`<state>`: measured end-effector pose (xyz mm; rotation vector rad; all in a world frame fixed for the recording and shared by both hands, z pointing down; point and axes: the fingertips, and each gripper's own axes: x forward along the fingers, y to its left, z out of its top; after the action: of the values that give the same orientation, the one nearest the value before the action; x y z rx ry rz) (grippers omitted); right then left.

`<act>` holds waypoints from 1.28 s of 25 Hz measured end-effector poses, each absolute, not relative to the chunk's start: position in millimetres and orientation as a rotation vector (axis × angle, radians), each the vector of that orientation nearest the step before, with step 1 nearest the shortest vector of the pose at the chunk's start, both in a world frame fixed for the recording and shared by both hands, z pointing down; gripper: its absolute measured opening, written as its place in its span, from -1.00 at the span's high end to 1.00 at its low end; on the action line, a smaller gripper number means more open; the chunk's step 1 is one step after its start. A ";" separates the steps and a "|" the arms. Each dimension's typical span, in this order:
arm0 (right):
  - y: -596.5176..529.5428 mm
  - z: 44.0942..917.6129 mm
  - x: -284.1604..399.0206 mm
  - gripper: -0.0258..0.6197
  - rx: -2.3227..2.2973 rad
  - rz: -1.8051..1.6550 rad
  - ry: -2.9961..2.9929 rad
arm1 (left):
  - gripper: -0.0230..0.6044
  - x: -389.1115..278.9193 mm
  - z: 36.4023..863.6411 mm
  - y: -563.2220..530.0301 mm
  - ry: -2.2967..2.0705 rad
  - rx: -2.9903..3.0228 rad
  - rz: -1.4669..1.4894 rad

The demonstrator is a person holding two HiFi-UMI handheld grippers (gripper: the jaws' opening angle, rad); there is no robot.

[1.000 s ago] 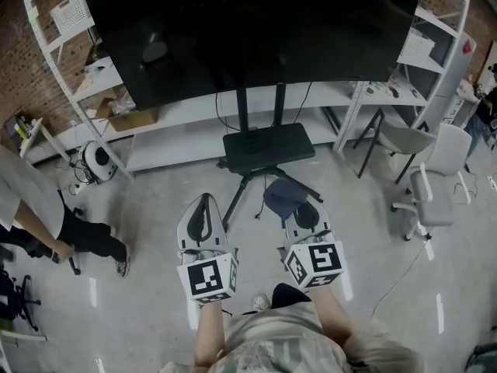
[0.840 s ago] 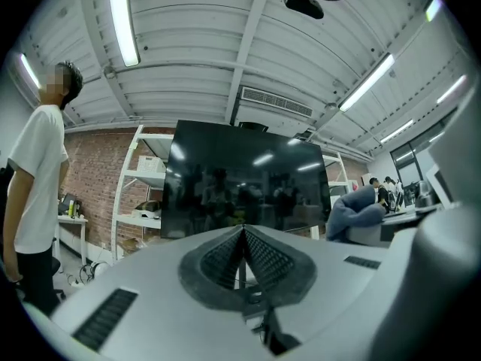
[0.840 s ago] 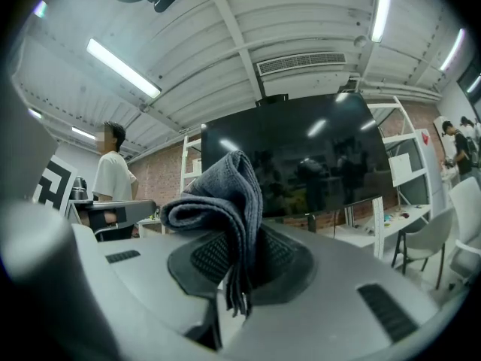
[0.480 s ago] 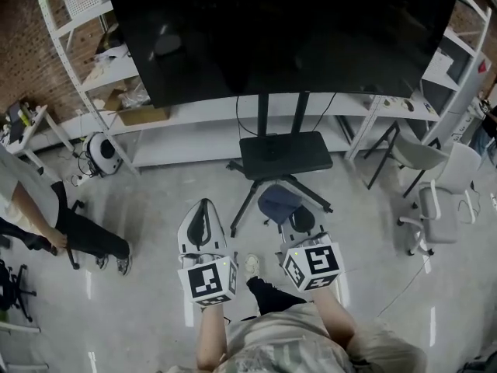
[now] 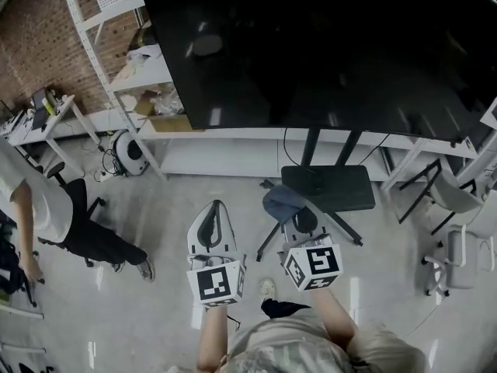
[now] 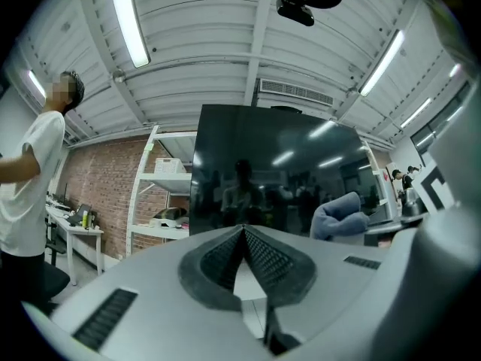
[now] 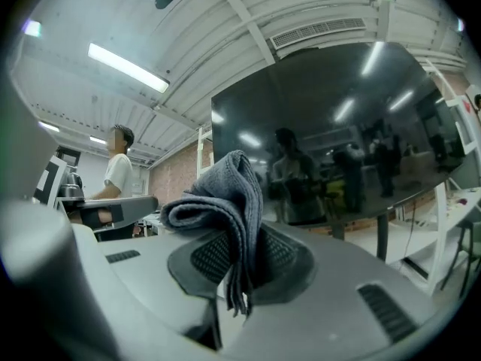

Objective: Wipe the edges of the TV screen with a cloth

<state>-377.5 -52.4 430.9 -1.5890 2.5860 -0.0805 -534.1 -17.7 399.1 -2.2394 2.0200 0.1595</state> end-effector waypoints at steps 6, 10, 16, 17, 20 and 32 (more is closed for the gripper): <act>-128.1 434.7 -428.1 0.77 -1.521 -0.045 2.646 | 0.88 -579.0 408.2 -82.8 2.110 -2.155 0.141; -160.3 438.3 -475.9 0.77 -1.455 -0.009 2.681 | 0.87 -608.9 411.0 -110.9 2.144 -2.125 0.109; -196.7 449.3 -534.6 0.77 -1.419 -0.011 2.664 | 0.87 -648.0 418.7 -147.1 2.140 -2.154 0.084; -202.4 454.4 -541.6 0.77 -1.437 -0.018 2.659 | 0.88 -653.4 421.9 -152.6 2.133 -2.165 0.075; -218.6 470.4 -561.7 0.77 -1.489 -0.031 2.668 | 0.87 -669.8 430.4 -170.6 2.121 -2.201 0.056; -292.9 521.3 -625.8 0.77 -1.620 -0.028 2.644 | 0.88 -724.8 464.5 -221.8 2.081 -2.293 -0.024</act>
<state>-625.8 -292.9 521.3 -1.6203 2.6444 -0.0284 -724.8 -221.8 464.5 -2.2932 2.0811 -0.0238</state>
